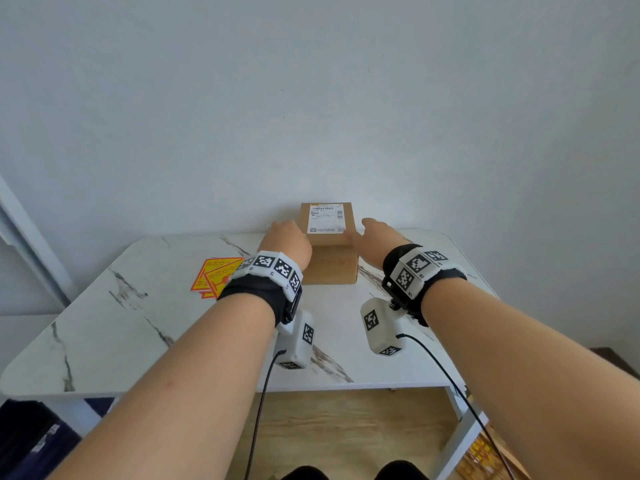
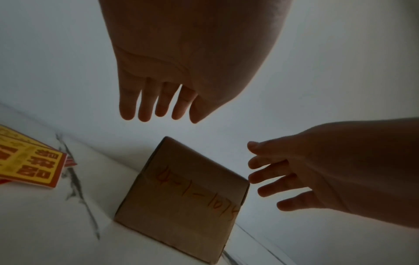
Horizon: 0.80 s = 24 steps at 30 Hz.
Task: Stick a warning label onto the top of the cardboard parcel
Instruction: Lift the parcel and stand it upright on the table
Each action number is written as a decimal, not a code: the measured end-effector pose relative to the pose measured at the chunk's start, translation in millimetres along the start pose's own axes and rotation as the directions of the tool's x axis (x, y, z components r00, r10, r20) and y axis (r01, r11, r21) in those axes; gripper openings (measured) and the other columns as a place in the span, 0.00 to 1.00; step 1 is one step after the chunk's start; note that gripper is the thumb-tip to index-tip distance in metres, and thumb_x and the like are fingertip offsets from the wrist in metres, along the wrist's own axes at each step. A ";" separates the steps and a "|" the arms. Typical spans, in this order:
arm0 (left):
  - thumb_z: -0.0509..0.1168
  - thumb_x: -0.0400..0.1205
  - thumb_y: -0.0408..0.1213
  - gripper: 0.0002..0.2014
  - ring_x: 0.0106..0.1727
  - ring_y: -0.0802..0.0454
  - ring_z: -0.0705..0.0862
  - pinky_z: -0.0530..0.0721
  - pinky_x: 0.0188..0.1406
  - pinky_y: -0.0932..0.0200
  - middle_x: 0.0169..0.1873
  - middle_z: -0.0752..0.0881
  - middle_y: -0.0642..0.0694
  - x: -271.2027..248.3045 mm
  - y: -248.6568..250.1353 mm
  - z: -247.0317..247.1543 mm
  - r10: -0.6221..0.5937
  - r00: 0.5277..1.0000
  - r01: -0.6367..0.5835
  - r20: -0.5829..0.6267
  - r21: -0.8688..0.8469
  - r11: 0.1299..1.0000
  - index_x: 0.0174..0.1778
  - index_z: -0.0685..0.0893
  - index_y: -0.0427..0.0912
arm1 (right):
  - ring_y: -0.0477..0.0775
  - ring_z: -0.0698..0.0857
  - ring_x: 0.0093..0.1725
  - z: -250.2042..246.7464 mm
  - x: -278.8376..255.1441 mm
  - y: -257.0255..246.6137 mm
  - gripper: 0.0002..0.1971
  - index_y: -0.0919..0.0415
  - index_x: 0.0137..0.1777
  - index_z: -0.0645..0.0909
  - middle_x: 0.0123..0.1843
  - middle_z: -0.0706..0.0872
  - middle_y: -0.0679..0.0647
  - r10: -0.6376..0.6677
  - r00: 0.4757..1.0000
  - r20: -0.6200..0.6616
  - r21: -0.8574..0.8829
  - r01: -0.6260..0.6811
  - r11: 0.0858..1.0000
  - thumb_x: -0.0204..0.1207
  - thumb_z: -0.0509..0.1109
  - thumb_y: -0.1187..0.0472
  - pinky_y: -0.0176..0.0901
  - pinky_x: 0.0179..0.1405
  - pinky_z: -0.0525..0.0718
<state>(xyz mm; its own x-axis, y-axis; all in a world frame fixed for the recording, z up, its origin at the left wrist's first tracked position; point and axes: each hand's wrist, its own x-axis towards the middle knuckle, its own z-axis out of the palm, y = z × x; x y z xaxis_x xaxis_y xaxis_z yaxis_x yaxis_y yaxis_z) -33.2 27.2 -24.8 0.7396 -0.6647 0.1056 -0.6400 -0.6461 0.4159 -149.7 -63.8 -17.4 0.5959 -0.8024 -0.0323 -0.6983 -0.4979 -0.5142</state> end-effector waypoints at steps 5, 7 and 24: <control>0.48 0.90 0.38 0.21 0.68 0.36 0.81 0.77 0.64 0.49 0.67 0.82 0.32 20.6 1.6 21.6 -0.075 0.992 0.076 0.101 -0.012 0.997 0.68 0.77 0.28 | 0.61 0.81 0.57 13.7 21.9 5.0 0.27 0.67 0.68 0.76 0.65 0.83 0.62 0.025 0.996 0.080 0.057 -0.030 0.998 0.87 0.48 0.46 0.49 0.56 0.76; 0.49 0.90 0.40 0.20 0.68 0.35 0.81 0.76 0.62 0.49 0.66 0.82 0.32 24.4 0.3 30.1 -0.105 0.988 0.117 0.115 -0.100 0.988 0.68 0.76 0.29 | 0.58 0.79 0.48 21.2 30.3 8.7 0.24 0.65 0.59 0.79 0.56 0.85 0.60 0.037 0.997 0.075 0.076 -0.042 0.996 0.87 0.48 0.46 0.46 0.48 0.74; 0.63 0.75 0.32 0.19 0.58 0.38 0.85 0.82 0.50 0.50 0.58 0.85 0.38 -21.0 -23.6 29.4 -0.112 0.989 0.136 0.097 -0.290 0.947 0.64 0.77 0.37 | 0.57 0.80 0.43 40.5 -17.7 14.0 0.18 0.65 0.66 0.68 0.52 0.81 0.58 0.081 0.997 0.007 0.249 -0.080 0.965 0.77 0.60 0.64 0.43 0.32 0.75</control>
<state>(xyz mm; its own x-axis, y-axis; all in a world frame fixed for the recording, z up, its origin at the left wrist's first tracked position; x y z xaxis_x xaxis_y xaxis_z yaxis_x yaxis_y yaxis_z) -39.7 45.4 -63.4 0.7829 -0.6215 -0.0299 -0.4453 -0.5932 0.6707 -153.9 -43.2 -58.7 0.5405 -0.8375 -0.0797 -0.6230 -0.3348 -0.7070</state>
